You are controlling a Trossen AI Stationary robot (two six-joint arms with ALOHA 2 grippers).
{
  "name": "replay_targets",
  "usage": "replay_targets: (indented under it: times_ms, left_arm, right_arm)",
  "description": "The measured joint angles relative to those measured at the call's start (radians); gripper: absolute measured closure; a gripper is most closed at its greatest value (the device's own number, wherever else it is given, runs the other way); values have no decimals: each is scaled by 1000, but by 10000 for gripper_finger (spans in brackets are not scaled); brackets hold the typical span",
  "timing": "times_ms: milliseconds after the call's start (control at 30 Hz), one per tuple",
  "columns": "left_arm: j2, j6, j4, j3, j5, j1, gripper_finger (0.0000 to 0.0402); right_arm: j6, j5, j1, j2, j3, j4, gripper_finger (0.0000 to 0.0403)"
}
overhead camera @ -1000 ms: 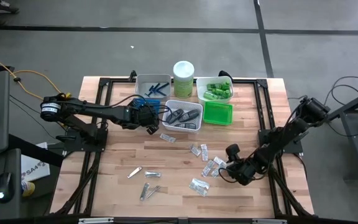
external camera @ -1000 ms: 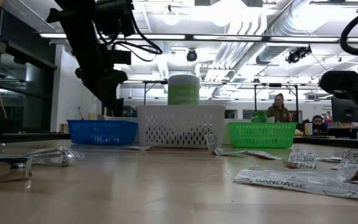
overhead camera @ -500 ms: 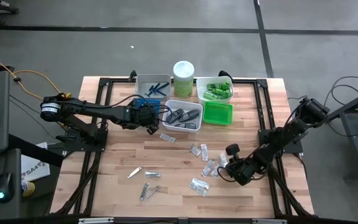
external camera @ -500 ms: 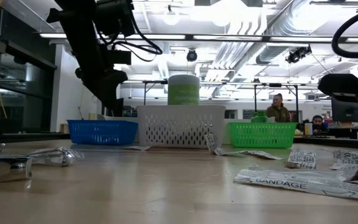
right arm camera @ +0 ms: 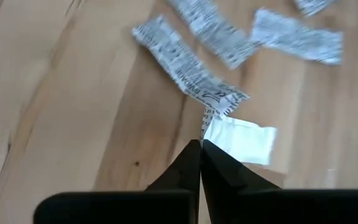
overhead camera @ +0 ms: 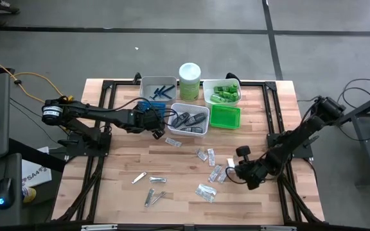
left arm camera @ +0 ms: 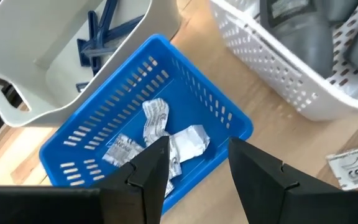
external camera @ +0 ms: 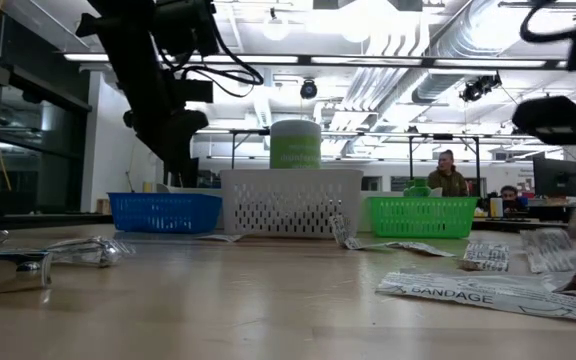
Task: Pick & Place Travel size toiletries
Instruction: Put the white bandage into the blue bin
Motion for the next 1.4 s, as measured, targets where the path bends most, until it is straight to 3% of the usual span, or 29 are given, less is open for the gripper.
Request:
replay_targets:
  times_ms: [200, 433, 600, 833, 1067, 1233, 1400]
  left_arm:
    - [0, 110, 135, 0, 54, 0, 240]
    - [0, 336, 387, 0, 208, 0, 240]
    - [0, 418, 496, 0, 290, 0, 240]
    - [9, 469, 584, 0, 386, 0, 240]
    - [31, 569, 723, -1, 551, -30, 240]
    - [42, 629, 804, -2, 554, -74, 236]
    - [52, 640, 810, -1, 550, -101, 184]
  right_arm:
    - [-4, 51, -80, -131, 0, -20, 400]
    - [-60, 60, -225, -216, 0, 32, 400]
    - [-147, -85, -313, -218, 0, 135, 400]
    - [-334, -154, -374, -213, 0, 364, 400]
    - [-445, -235, -465, -201, 0, 476, 400]
    - [-504, -329, -531, -144, 1, 583, 400]
    - [-545, -356, -582, -59, 1, 695, 400]
